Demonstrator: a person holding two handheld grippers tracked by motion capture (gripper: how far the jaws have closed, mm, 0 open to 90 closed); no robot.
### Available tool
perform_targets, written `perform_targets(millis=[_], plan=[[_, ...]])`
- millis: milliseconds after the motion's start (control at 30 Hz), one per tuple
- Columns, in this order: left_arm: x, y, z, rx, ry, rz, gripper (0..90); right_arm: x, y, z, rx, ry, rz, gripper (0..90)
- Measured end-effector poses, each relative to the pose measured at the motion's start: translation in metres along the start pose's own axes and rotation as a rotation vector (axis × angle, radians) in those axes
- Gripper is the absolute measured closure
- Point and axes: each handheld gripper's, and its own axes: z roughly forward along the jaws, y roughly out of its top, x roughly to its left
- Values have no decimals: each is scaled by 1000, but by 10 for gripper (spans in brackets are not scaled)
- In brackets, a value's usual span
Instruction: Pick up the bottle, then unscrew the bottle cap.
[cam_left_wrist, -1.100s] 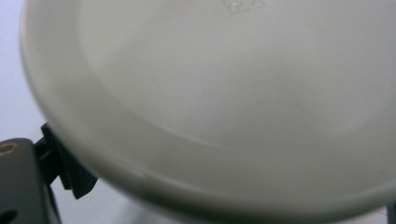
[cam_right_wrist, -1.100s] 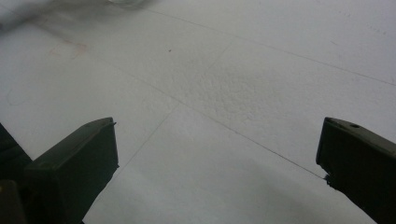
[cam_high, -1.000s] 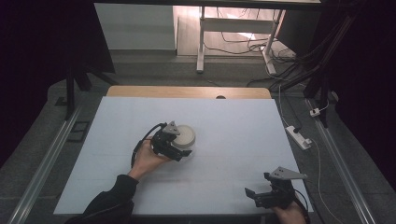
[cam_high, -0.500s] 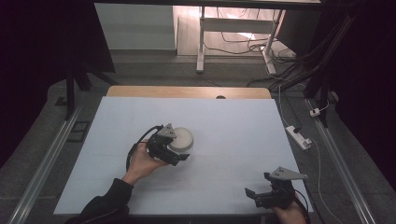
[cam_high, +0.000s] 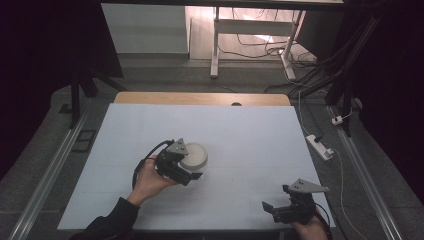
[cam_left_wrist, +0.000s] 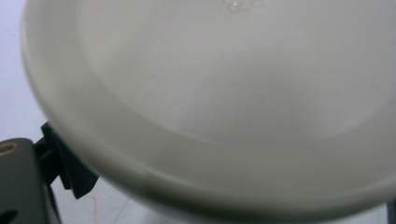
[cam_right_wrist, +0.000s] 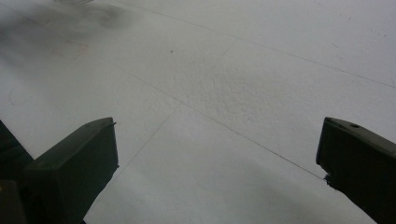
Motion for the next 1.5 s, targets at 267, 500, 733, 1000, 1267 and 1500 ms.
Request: perform_targets(millis=[267, 500, 733, 1000, 1267, 1500], plan=[[-13, -4, -4, 5, -19, 17, 81, 0, 0, 0, 3, -1, -4, 0], [-24, -6, -7, 12, -36, 37, 81, 0, 0, 0, 3, 0, -6, 0], [-29, -5, -7, 13, -41, 46, 81, 0, 0, 0, 1, 1, -6, 0], [-28, -6, -6, 16, -36, 49, 81, 1, 0, -1, -7, 3, -10, 0], [-28, -6, -6, 18, -32, 56, 81, 2, 1, -2, -19, 20, -5, 0], [-27, -6, -5, 21, -29, 60, 81, 7, 5, -3, -38, 45, -23, 0]])
